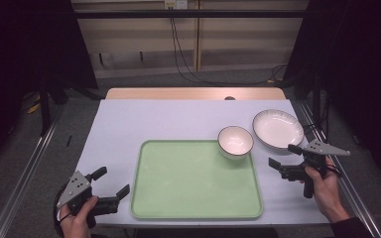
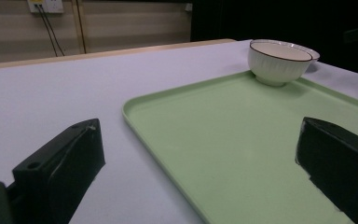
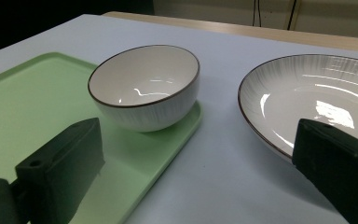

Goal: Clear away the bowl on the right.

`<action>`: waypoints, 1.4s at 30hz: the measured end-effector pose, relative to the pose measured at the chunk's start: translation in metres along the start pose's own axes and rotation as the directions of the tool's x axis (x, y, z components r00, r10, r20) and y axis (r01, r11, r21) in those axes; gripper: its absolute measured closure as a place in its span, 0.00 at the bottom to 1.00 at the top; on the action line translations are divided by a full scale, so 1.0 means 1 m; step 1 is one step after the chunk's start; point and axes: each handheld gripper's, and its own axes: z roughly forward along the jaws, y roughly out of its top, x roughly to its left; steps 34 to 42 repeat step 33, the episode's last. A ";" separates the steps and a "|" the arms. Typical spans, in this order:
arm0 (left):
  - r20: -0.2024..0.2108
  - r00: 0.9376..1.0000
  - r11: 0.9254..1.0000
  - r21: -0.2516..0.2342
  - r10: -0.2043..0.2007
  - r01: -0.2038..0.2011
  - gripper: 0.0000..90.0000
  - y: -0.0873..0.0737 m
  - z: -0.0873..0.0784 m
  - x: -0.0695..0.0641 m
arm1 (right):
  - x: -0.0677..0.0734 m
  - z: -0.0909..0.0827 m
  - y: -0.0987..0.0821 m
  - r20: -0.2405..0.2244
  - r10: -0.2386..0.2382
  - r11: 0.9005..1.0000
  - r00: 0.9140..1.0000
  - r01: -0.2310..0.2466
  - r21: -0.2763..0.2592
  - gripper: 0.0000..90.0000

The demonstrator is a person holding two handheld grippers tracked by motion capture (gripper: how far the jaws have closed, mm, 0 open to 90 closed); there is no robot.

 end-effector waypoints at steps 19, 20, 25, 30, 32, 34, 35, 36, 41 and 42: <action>0.000 1.000 1.000 0.000 0.001 -0.001 0.01 0.000 0.000 0.000 | 0.019 -0.037 -0.032 -0.002 -0.052 0.999 0.999 0.052 0.000 0.01; -0.002 1.000 1.000 0.001 0.003 -0.003 0.01 0.000 -0.001 0.000 | 0.020 -0.038 -0.033 -0.007 -0.052 0.999 0.999 0.052 0.008 0.01; -0.005 1.000 1.000 0.000 0.002 -0.002 0.01 0.000 0.000 0.000 | 0.022 -0.045 -0.039 -0.029 -0.052 0.999 0.998 0.053 0.009 0.02; 0.000 1.000 1.000 -0.001 0.003 -0.003 0.01 0.000 0.001 0.000 | 0.021 -0.047 -0.040 -0.037 -0.064 0.998 0.997 0.064 0.005 0.01; 0.001 1.000 1.000 0.003 0.002 -0.002 0.01 0.000 0.001 0.001 | 0.022 -0.046 -0.040 -0.037 -0.082 0.997 0.996 0.082 0.014 0.01; -0.003 1.000 1.000 0.001 0.004 -0.004 0.01 0.000 0.001 0.001 | 0.022 -0.045 -0.040 -0.034 -0.086 0.996 0.996 0.086 0.017 0.01; -0.003 1.000 1.000 0.001 0.004 -0.004 0.01 0.000 0.001 0.001 | 0.022 -0.045 -0.040 -0.034 -0.086 0.996 0.996 0.086 0.017 0.01; -0.003 1.000 1.000 0.001 0.004 -0.004 0.01 0.000 0.001 0.001 | 0.022 -0.045 -0.040 -0.034 -0.086 0.996 0.996 0.086 0.017 0.01; -0.003 1.000 1.000 0.001 0.004 -0.004 0.01 0.000 0.001 0.001 | 0.022 -0.045 -0.040 -0.034 -0.086 0.996 0.996 0.086 0.017 0.01; -0.003 1.000 1.000 0.001 0.004 -0.004 0.01 0.000 0.001 0.001 | 0.022 -0.045 -0.040 -0.034 -0.086 0.996 0.996 0.086 0.017 0.01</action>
